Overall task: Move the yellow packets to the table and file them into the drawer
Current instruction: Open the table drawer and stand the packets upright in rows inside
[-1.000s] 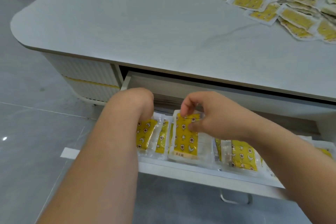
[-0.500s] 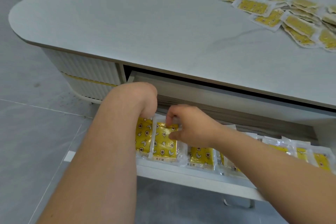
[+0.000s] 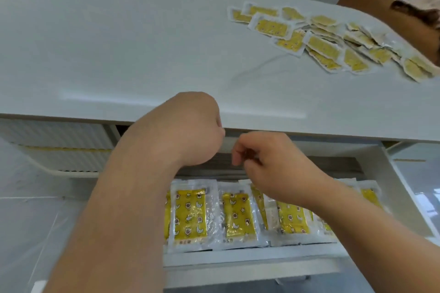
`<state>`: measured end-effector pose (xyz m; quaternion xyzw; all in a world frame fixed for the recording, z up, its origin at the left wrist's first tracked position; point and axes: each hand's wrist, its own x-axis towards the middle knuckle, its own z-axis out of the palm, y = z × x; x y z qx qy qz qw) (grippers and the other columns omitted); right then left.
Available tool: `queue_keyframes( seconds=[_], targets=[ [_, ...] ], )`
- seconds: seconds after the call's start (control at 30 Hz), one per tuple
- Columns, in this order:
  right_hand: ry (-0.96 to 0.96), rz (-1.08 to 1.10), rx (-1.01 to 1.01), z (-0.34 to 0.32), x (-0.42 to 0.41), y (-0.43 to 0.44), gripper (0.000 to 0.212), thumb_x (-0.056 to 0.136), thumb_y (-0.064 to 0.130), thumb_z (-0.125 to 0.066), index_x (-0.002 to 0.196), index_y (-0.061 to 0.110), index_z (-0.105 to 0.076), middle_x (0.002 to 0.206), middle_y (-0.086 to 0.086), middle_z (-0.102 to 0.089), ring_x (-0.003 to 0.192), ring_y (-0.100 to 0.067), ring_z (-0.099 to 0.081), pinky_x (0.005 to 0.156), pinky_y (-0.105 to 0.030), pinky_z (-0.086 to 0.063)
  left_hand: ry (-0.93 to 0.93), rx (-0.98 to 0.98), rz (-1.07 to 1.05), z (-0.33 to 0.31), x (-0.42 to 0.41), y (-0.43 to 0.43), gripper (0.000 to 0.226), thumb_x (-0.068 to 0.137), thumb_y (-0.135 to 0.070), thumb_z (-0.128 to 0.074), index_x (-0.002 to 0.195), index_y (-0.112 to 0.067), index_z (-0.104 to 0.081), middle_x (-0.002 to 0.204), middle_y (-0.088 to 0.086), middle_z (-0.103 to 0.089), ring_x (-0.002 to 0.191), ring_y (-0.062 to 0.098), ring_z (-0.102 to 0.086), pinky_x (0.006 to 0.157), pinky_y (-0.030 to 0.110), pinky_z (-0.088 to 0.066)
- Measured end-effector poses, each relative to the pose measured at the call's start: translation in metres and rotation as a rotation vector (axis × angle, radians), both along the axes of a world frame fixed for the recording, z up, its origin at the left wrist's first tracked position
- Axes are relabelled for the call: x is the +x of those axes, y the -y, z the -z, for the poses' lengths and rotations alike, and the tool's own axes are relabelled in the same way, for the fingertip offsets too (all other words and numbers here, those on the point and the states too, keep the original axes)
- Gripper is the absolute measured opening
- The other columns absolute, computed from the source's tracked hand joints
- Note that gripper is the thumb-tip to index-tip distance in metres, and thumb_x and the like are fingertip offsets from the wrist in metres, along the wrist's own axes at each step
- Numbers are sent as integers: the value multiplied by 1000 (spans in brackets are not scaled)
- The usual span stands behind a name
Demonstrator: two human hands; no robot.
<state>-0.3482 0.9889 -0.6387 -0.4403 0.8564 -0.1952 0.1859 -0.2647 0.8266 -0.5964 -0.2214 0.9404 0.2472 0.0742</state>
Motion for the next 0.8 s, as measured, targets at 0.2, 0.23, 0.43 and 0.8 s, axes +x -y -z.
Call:
queue_keyframes(
  seconds=[0.2,0.23,0.43,0.8],
  targets=[
    [-98,292,-197,-39,-49,-45,32,82,-5,-52,73,22,-65,64,12,-59,61,-1,-55,53,-12,-38,-416,174,-100,-15,-28,-35,8,99,-35,-54,96,-37,-62,85,-16,-64,76,3,-60,71,28,-53],
    [-146,343,-241,-41,-66,-51,31,82,-5,-52,73,22,-65,66,12,-60,63,-1,-56,55,-13,-37,-457,139,-103,-14,-45,-38,7,99,-35,-55,100,-35,-62,89,-15,-64,80,4,-60,73,29,-52],
    [-482,585,-248,-29,-204,-73,28,93,20,-57,121,18,-60,125,-3,-59,119,-24,-51,99,-38,-45,-456,-208,6,13,-188,-49,39,100,-38,-53,131,-14,-51,131,6,-53,119,28,-50,95,41,-45],
    [-588,417,-43,2,-323,-41,92,91,79,-26,161,21,-16,170,-1,-14,156,-19,-10,125,-50,-9,-407,-445,-55,49,-342,-10,85,91,-74,-31,152,-16,-34,166,8,-19,153,27,-14,122,52,-15]
  ],
)
